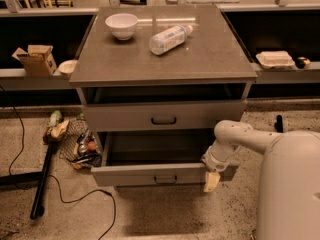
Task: Open middle drawer
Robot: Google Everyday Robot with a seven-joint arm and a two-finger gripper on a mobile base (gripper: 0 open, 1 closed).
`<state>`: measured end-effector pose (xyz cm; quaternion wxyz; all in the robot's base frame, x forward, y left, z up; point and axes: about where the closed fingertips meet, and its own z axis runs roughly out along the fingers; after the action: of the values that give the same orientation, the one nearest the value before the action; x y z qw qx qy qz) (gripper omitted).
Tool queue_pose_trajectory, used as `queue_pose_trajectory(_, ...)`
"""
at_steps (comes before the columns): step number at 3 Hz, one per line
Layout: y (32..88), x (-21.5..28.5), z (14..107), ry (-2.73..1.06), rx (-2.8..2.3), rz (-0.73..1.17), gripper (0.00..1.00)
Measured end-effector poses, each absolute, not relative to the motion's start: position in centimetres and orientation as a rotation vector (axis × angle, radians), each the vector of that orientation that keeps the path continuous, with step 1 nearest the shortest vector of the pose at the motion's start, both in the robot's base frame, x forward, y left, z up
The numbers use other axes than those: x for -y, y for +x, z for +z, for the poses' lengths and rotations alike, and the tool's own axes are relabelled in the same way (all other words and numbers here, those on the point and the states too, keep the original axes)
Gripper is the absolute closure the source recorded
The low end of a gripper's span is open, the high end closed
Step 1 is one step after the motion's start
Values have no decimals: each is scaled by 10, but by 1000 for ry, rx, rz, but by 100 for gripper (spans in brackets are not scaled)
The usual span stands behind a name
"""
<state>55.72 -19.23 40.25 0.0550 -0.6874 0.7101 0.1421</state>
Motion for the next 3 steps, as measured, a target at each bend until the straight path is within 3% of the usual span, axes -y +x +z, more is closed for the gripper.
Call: queue_pose_trajectory(3,536,199,408,-2056,-2194,432,95)
